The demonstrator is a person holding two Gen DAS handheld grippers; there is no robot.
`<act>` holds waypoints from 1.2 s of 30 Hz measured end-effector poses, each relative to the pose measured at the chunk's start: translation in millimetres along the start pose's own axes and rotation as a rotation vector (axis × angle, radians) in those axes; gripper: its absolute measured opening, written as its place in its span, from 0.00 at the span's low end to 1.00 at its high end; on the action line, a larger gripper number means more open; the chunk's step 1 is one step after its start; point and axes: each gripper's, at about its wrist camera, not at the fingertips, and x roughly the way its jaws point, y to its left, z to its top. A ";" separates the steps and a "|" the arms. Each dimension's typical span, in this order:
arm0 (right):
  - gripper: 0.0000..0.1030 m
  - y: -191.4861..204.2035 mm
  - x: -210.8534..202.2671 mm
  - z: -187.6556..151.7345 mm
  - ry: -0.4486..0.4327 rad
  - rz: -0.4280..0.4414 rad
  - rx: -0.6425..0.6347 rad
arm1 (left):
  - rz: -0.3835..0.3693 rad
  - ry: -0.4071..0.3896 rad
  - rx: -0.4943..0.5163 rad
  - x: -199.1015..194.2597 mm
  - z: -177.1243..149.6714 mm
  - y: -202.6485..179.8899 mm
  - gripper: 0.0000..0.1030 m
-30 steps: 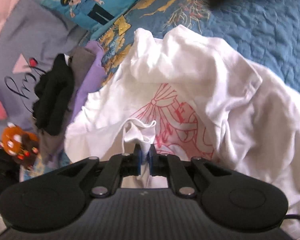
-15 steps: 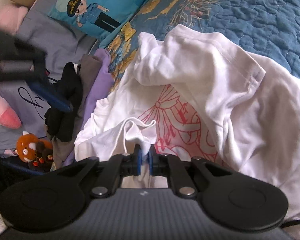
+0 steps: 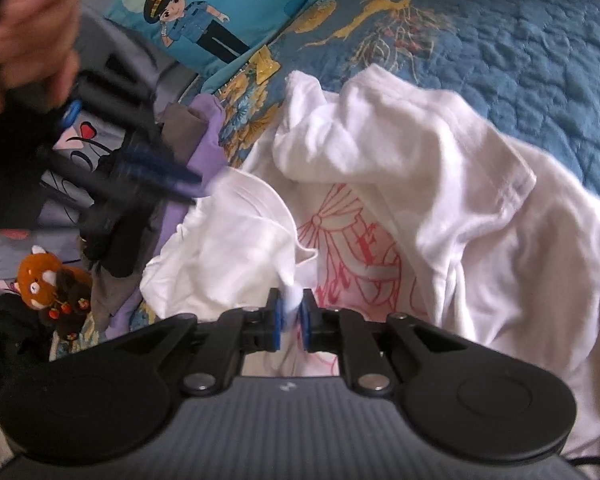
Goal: Fold clothes
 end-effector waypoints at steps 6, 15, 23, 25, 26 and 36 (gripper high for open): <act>0.31 -16.5 4.2 -6.9 -0.057 0.196 0.059 | -0.005 -0.025 -0.015 -1.8 9.5 4.0 0.12; 0.70 1.2 10.9 -14.5 -0.179 0.289 -0.113 | 0.010 -0.068 -0.005 -11.9 0.7 5.0 0.18; 0.50 5.3 42.2 -18.7 -0.128 0.358 -0.110 | 0.050 -0.081 0.024 1.1 -9.7 3.9 0.32; 0.30 6.3 44.3 -22.2 -0.108 0.374 -0.105 | 0.033 -0.076 0.011 2.8 -8.7 3.8 0.30; 0.26 6.2 43.6 -23.8 -0.113 0.377 -0.106 | 0.021 -0.070 0.001 2.9 -8.4 3.3 0.27; 0.09 -2.6 16.8 -30.8 -0.181 0.333 -0.085 | -0.013 -0.067 -0.059 -10.9 -8.7 5.5 0.11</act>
